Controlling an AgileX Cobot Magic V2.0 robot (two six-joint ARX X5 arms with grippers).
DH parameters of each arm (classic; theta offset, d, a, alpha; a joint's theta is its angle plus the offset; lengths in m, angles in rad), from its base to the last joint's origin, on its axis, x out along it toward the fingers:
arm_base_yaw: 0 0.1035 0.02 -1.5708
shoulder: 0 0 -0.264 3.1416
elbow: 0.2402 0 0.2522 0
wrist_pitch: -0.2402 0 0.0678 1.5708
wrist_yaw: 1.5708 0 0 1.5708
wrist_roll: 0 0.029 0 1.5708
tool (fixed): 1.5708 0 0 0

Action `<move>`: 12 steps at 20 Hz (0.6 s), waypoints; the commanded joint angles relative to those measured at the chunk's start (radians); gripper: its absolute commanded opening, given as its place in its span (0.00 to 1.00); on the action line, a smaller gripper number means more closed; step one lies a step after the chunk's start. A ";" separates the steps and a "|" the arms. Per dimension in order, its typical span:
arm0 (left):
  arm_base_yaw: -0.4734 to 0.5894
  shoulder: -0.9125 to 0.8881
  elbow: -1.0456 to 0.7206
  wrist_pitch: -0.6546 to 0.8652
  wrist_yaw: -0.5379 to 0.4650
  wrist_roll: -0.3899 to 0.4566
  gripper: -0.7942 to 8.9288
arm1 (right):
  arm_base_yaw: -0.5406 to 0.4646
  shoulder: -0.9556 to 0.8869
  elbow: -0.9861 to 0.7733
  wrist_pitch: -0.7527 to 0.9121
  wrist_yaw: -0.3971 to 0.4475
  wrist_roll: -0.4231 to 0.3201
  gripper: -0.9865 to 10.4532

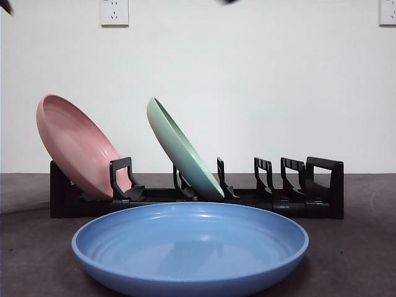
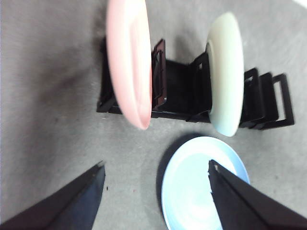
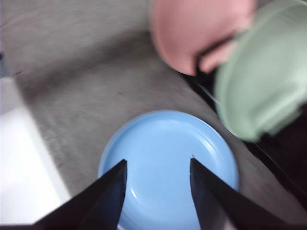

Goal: Place the plate

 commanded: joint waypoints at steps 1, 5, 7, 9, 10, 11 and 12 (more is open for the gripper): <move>-0.031 0.113 0.096 0.000 -0.067 0.038 0.43 | -0.048 -0.083 0.013 -0.079 0.017 0.061 0.27; -0.100 0.343 0.289 -0.027 -0.268 0.066 0.43 | -0.105 -0.234 0.013 -0.200 0.113 0.092 0.27; -0.121 0.447 0.374 -0.051 -0.346 0.080 0.43 | -0.109 -0.287 0.013 -0.229 0.164 0.100 0.27; -0.137 0.537 0.436 -0.071 -0.431 0.083 0.43 | -0.109 -0.334 0.013 -0.244 0.214 0.129 0.27; -0.145 0.582 0.462 -0.084 -0.474 0.083 0.43 | -0.109 -0.353 0.013 -0.247 0.224 0.149 0.27; -0.148 0.616 0.480 -0.092 -0.500 0.085 0.43 | -0.109 -0.368 0.013 -0.248 0.233 0.160 0.27; -0.150 0.647 0.492 -0.093 -0.515 0.087 0.43 | -0.109 -0.380 0.013 -0.247 0.234 0.172 0.27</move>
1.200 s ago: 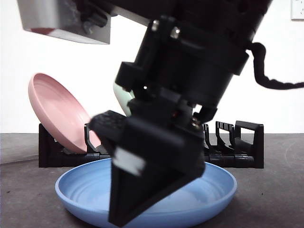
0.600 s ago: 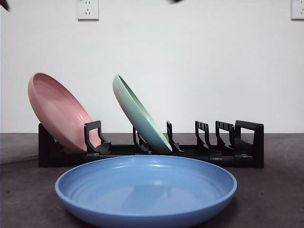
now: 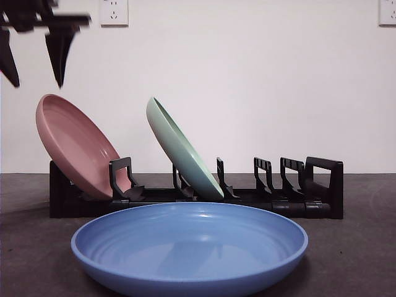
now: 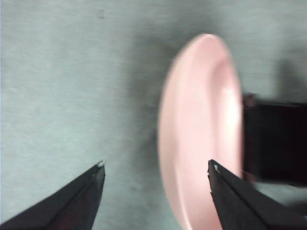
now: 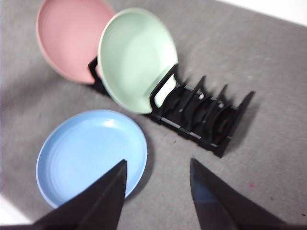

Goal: Place the plate

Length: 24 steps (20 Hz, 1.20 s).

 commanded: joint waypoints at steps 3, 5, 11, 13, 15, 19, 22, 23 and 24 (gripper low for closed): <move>-0.007 0.099 0.039 -0.002 -0.034 0.018 0.42 | 0.007 -0.018 0.013 0.006 0.005 0.047 0.27; -0.007 0.118 0.039 -0.002 -0.034 0.018 0.40 | 0.007 -0.018 0.013 0.002 0.005 0.047 0.27; -0.014 0.113 0.051 0.022 -0.034 0.017 0.30 | 0.007 -0.018 0.013 -0.038 0.048 0.046 0.27; -0.016 0.113 0.062 0.023 -0.034 0.017 0.27 | 0.007 -0.018 0.013 -0.052 0.062 0.046 0.27; -0.021 0.113 0.071 0.023 -0.034 0.018 0.20 | 0.007 -0.018 0.013 -0.054 0.063 0.046 0.27; -0.027 0.113 0.071 0.030 -0.034 0.026 0.09 | 0.007 -0.018 0.013 -0.054 0.063 0.046 0.27; -0.027 0.113 0.071 0.023 -0.034 0.041 0.09 | 0.007 -0.018 0.013 -0.054 0.063 0.047 0.27; -0.027 0.111 0.076 0.007 -0.034 0.044 0.09 | 0.007 -0.018 0.013 -0.054 0.063 0.046 0.27; -0.027 0.111 0.089 -0.013 -0.034 0.051 0.09 | 0.007 -0.018 0.013 -0.054 0.063 0.046 0.27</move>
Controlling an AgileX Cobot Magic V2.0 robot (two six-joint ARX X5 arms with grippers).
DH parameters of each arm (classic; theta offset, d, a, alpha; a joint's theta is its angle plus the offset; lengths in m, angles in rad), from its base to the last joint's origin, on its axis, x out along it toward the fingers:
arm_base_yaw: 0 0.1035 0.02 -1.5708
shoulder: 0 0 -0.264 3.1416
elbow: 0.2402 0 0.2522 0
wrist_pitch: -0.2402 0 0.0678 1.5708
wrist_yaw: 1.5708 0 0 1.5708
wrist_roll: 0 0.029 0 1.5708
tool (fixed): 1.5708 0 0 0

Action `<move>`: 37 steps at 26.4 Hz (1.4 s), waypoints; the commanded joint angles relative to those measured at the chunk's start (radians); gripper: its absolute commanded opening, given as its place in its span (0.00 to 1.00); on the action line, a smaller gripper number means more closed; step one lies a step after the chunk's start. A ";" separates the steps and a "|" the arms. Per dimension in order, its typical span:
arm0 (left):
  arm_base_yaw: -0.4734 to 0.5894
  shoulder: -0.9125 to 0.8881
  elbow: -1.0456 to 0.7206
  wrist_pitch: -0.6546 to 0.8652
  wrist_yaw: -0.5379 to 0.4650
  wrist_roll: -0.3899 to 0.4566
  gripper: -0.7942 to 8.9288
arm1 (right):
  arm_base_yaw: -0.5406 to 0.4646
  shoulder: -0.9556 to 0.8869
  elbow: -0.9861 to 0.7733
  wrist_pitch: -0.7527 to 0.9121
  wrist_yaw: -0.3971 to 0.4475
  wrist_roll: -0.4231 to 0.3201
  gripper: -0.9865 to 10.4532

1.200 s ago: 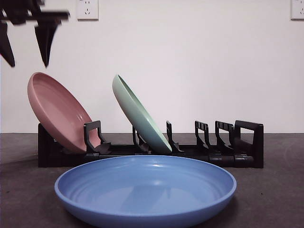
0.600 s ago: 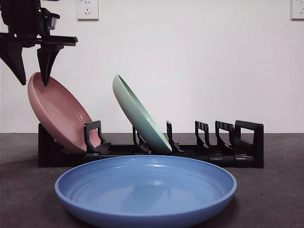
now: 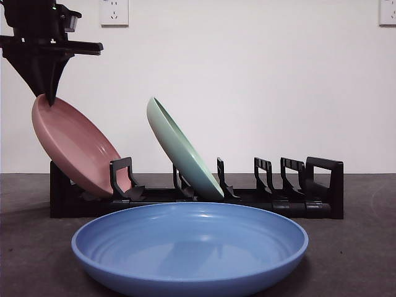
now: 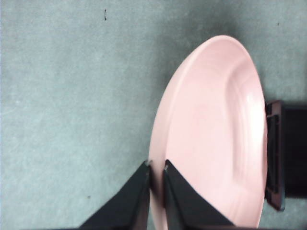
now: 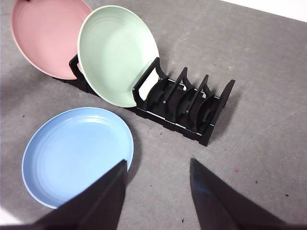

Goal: Place the plate

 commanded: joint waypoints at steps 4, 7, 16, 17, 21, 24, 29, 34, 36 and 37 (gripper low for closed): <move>-0.005 0.009 0.185 -0.130 -0.025 0.055 0.09 | 0.007 0.006 0.013 0.006 0.004 0.014 0.27; -0.005 0.009 0.330 -0.221 -0.032 0.069 0.09 | 0.007 0.006 0.013 0.006 0.004 0.014 0.27; -0.008 -0.108 0.468 -0.413 -0.031 0.078 0.09 | 0.007 0.005 0.013 0.006 0.004 0.011 0.27; -0.008 -0.129 0.461 -0.413 -0.031 0.077 0.09 | 0.007 0.005 0.013 0.005 0.004 0.011 0.27; -0.013 -0.219 0.410 -0.413 -0.009 0.071 0.09 | 0.007 0.005 0.013 0.005 0.004 0.011 0.27; -0.021 -0.296 0.310 -0.412 0.031 0.064 0.09 | 0.007 0.005 0.013 0.005 0.004 0.011 0.27; -0.037 -0.479 -0.006 -0.288 0.052 0.043 0.09 | 0.007 0.005 0.013 0.006 0.004 0.011 0.27; -0.039 -0.700 -0.389 -0.140 0.185 -0.047 0.09 | 0.007 0.005 0.013 0.006 0.004 0.011 0.27; -0.039 -0.778 -0.529 -0.081 0.247 -0.090 0.09 | 0.007 0.005 0.013 0.006 0.004 0.011 0.27; -0.039 -0.808 -0.586 -0.052 0.272 -0.111 0.09 | 0.007 0.005 0.013 0.006 0.004 0.011 0.27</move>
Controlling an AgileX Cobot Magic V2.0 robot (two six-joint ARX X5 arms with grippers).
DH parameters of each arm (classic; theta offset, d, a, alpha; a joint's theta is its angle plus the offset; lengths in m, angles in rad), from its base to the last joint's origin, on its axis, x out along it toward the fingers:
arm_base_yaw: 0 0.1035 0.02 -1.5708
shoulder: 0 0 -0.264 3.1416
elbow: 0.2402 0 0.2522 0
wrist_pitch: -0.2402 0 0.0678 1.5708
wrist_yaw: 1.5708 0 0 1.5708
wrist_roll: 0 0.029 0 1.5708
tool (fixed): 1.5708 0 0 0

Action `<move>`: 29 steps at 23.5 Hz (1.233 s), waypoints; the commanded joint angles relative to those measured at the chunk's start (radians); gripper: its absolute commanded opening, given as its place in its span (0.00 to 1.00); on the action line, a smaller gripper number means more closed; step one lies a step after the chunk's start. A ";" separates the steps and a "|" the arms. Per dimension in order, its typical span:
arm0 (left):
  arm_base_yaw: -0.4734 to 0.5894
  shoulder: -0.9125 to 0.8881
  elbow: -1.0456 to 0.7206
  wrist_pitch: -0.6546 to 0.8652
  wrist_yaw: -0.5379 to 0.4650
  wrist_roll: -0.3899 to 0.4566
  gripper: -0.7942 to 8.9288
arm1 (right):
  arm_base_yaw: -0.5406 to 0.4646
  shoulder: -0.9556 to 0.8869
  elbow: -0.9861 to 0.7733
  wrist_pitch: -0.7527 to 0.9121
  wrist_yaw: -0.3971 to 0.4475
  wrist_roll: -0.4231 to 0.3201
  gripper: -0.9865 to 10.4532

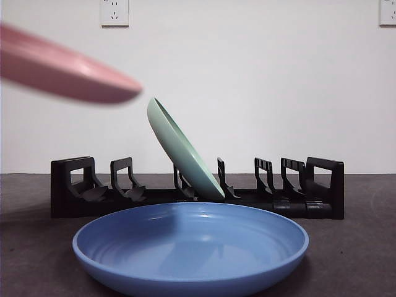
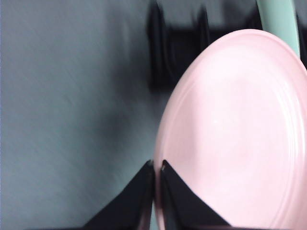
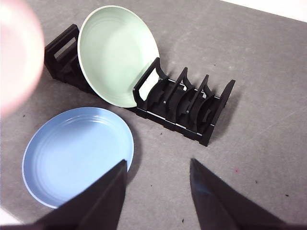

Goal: Place the plate

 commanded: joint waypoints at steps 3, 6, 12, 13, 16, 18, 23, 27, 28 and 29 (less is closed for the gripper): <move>-0.004 -0.129 -0.281 0.154 0.135 -0.140 0.09 | 0.007 0.005 0.013 0.004 0.004 0.012 0.27; -0.004 -0.168 -0.393 0.216 0.203 -0.192 0.09 | 0.007 0.005 0.013 0.000 0.003 0.012 0.27; -0.006 -0.164 -0.544 0.422 0.309 -0.303 0.09 | 0.007 0.005 0.013 -0.008 0.004 0.012 0.27; -0.010 -0.159 -0.560 0.448 0.312 -0.319 0.09 | 0.007 0.005 0.013 -0.011 0.004 0.012 0.27; -0.031 -0.127 -0.592 0.505 0.312 -0.354 0.09 | 0.007 0.005 0.013 -0.016 0.004 0.012 0.27; -0.046 -0.098 -0.598 0.537 0.312 -0.359 0.09 | 0.007 0.005 0.013 -0.016 0.004 0.012 0.27; -0.087 -0.016 -0.598 0.638 0.311 -0.390 0.09 | 0.007 0.005 0.013 -0.016 0.004 0.012 0.27; -0.140 0.107 -0.598 0.754 0.298 -0.426 0.09 | 0.007 0.005 0.013 -0.016 0.004 0.011 0.27; -0.152 0.132 -0.598 0.781 0.298 -0.437 0.09 | 0.007 0.005 0.013 -0.016 0.004 0.011 0.27; -0.169 0.160 -0.598 0.814 0.296 -0.442 0.09 | 0.007 0.005 0.013 -0.016 0.004 0.011 0.27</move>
